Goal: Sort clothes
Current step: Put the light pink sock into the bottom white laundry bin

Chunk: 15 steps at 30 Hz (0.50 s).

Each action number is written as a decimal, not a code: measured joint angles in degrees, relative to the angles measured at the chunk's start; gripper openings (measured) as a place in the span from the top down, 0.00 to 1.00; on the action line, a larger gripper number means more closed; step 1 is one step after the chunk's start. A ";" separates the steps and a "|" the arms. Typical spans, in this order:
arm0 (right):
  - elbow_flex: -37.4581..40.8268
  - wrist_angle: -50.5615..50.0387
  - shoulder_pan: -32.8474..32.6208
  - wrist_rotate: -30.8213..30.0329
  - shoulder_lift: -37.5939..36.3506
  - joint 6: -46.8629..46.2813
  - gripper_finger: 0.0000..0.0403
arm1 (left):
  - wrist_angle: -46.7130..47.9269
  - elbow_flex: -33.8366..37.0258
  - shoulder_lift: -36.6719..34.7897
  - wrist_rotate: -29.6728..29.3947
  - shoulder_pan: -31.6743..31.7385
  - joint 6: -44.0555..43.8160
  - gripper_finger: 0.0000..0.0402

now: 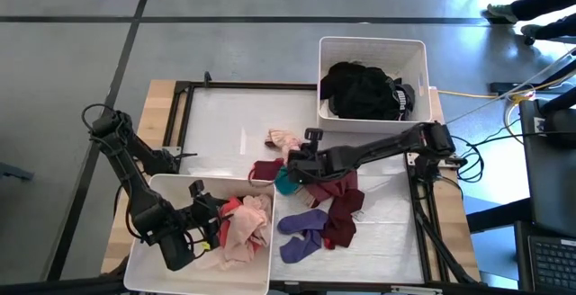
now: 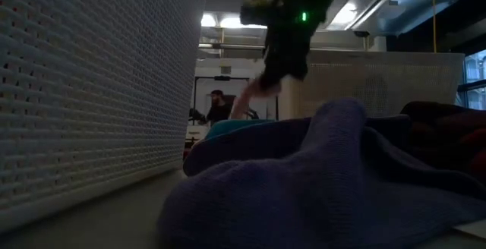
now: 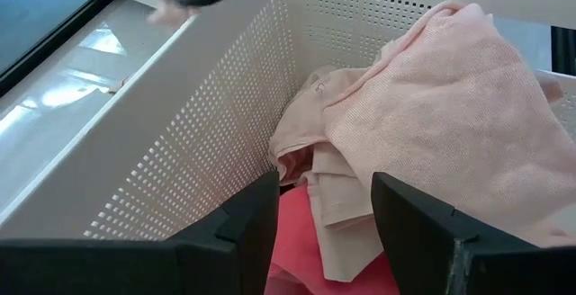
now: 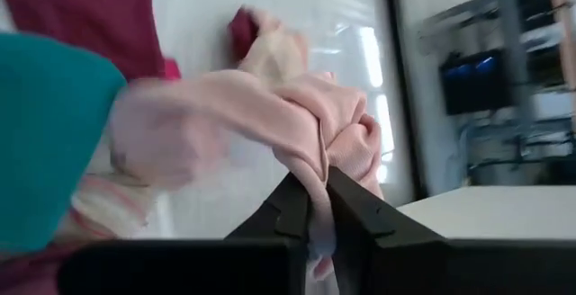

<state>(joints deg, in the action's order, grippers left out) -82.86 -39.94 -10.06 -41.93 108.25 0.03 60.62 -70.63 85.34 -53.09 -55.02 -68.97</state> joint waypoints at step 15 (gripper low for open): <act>-21.65 -14.80 -7.65 -6.56 -0.09 1.73 0.93 | 0.00 0.00 0.00 -0.01 0.00 -0.02 0.58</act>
<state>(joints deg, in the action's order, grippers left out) -104.51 -54.74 -17.71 -48.49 108.16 1.76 60.62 -70.63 85.34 -53.10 -55.02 -68.99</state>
